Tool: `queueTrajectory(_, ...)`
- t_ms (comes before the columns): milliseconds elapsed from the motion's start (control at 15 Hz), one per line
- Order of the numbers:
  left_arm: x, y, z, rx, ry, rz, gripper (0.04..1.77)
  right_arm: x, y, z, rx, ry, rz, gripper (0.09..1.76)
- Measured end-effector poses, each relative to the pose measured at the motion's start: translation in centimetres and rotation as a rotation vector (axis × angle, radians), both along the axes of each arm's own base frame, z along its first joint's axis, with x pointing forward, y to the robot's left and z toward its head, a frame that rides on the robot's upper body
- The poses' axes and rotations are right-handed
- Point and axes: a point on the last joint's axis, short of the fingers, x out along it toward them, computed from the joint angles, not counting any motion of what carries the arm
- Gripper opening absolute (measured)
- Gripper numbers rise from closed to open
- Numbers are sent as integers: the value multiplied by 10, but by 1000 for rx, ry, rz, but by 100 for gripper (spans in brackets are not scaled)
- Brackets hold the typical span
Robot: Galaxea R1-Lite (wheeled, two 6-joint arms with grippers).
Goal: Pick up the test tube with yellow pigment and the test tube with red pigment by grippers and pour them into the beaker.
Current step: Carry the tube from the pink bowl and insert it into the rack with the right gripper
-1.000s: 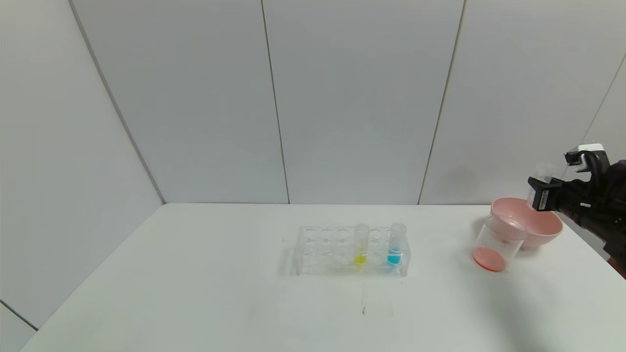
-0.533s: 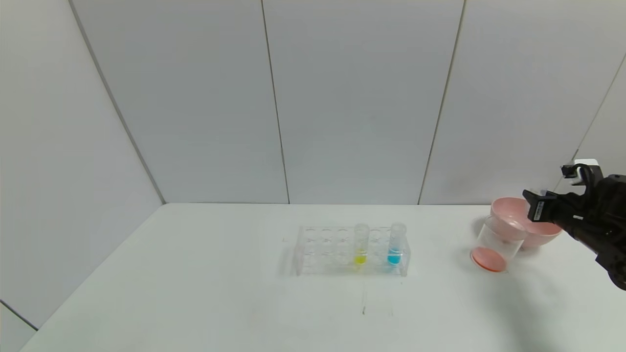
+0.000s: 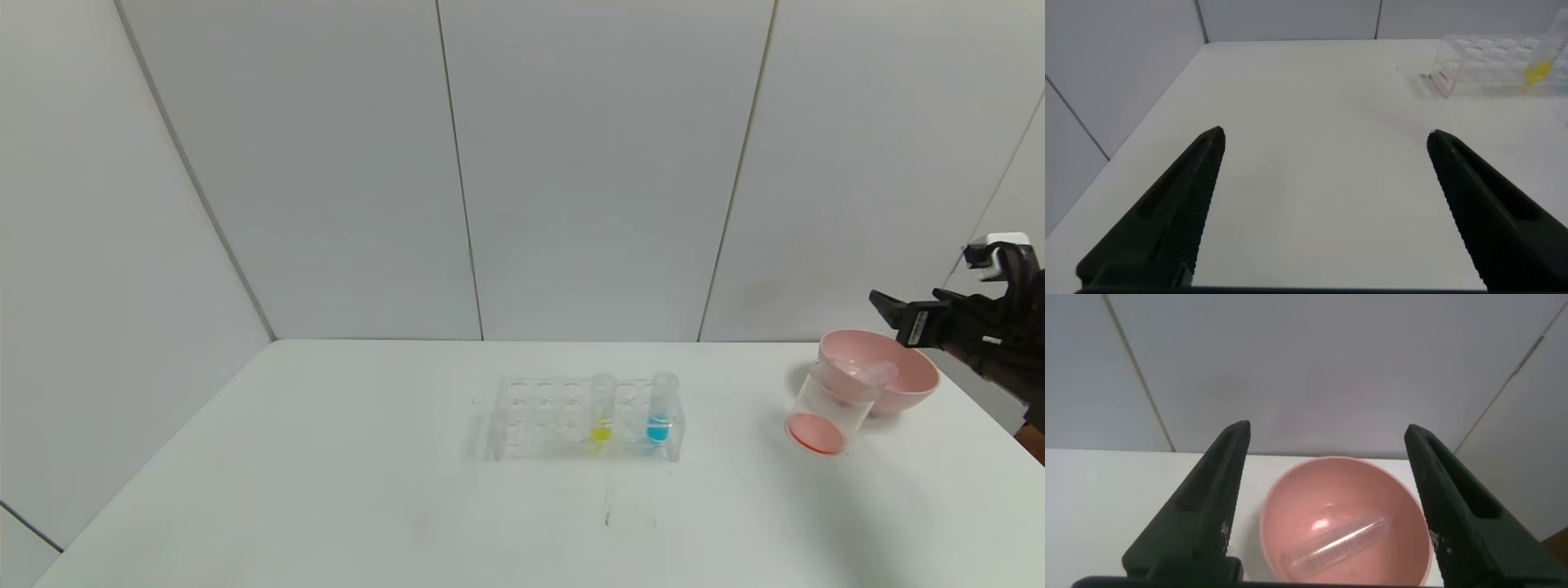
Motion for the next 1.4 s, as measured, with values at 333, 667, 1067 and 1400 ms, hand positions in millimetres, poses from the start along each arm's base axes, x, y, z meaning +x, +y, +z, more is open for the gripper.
queueTrajectory(333,0,0,0,0,0,0,176,-55,70,88,193,23,185,152)
queueTrajectory(667,0,0,0,0,0,0,176,-134,163,109,368,91,362,161)
queueTrajectory(1067,0,0,0,0,0,0,176,-193,226,40,317,82,262,166)
queueTrajectory(1400,0,0,0,0,0,0,176,-202,274,-14,196,172,313,168)
